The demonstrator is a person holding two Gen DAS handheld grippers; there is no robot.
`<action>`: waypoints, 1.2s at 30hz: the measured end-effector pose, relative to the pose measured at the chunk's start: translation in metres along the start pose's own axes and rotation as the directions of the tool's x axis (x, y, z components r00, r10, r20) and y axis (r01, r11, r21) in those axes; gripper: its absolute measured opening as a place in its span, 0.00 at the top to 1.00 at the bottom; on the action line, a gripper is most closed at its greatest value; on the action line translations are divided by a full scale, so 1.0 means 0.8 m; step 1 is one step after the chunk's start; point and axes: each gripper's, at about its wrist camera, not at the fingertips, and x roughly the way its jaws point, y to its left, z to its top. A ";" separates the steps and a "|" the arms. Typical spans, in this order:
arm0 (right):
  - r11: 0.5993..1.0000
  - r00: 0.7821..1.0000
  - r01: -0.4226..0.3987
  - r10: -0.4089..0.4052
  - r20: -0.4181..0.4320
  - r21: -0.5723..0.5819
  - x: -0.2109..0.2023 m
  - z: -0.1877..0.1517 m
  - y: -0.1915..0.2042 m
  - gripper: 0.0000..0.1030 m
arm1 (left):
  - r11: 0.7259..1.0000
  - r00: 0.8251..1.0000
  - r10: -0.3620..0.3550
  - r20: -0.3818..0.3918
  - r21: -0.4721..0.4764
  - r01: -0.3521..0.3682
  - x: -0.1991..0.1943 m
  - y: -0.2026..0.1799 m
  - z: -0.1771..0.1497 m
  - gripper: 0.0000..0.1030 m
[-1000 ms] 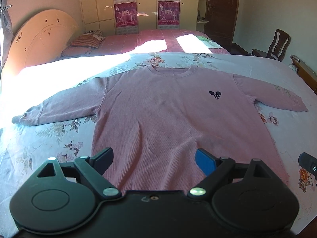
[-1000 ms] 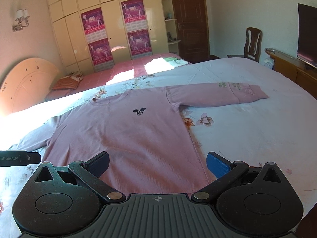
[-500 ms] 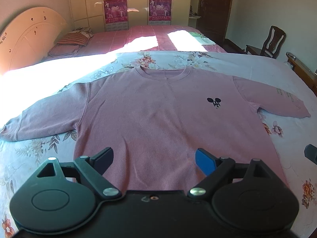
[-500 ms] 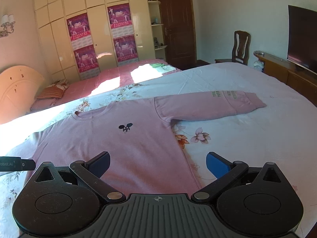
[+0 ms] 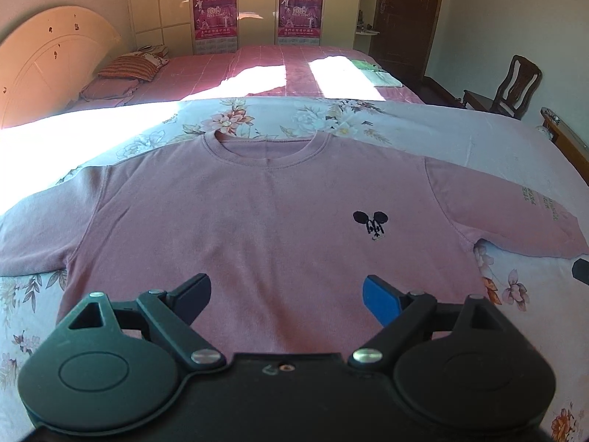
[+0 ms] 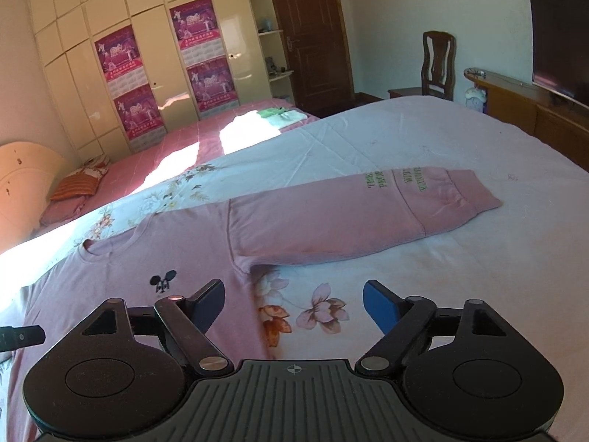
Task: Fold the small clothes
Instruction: 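Move the right gripper to the green-printed sleeve cuff and grasp it, then lift the cuff with the right gripper, fold sleeve across the front, release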
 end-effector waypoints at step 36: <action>0.949 0.979 0.202 -0.198 -0.040 0.243 0.147 0.089 -0.204 0.92 | 0.995 0.996 0.083 -0.020 0.059 -0.082 0.106 -0.072 0.026 0.13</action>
